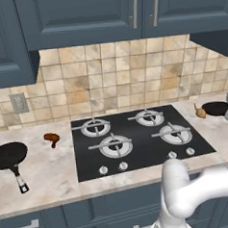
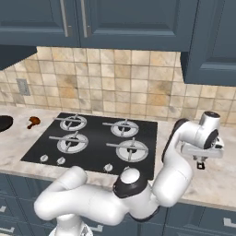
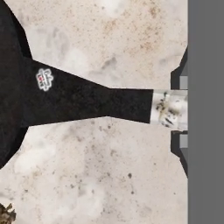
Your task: Place both pans onto different burners. Then place the onion and the chicken drumstick on different pans.
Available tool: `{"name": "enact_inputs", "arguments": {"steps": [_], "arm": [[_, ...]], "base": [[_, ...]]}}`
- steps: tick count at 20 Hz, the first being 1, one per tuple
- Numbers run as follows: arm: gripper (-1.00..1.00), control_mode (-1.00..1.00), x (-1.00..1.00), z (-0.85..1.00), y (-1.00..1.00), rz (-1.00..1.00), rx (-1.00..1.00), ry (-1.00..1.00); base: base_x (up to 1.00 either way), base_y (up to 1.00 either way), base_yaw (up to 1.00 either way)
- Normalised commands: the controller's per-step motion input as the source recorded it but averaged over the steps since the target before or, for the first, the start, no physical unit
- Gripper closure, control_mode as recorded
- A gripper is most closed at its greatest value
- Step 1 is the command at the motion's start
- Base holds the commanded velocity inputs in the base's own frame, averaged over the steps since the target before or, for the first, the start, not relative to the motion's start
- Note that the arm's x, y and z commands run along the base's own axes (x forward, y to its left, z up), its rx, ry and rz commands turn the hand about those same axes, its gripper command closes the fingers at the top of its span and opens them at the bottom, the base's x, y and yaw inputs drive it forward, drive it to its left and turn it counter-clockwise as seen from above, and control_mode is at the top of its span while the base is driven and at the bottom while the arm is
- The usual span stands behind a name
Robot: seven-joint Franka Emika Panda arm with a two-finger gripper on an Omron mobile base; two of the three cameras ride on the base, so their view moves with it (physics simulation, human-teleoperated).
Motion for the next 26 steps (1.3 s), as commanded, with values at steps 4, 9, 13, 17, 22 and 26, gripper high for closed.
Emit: {"name": "enact_inputs", "arguments": {"steps": [4, 9, 13, 17, 22, 26], "arm": [[1.0, -1.0, -0.24, 0.15, 0.42, 0.03, -0.04, -0.11], [1.0, -1.0, -0.27, 0.13, 0.25, 0.0, 0.0, -0.22], [1.0, -1.0, -0.06, 0.08, 0.24, 0.0, 0.0, -0.1], [1.0, -1.0, 0.0, 0.17, 0.23, 0.01, 0.0, -0.06], [1.0, -1.0, 0.0, 0.24, 0.23, 0.04, 0.0, -0.01], [1.0, -1.0, 0.0, 0.32, 0.19, 0.08, 0.0, 0.0]], "base": [[0.0, 0.0, 0.0], [0.0, 0.0, 0.0], [0.0, 0.0, 0.0], [0.0, 0.0, 0.0], [0.0, 0.0, 0.0], [0.0, 0.0, 0.0]]}}
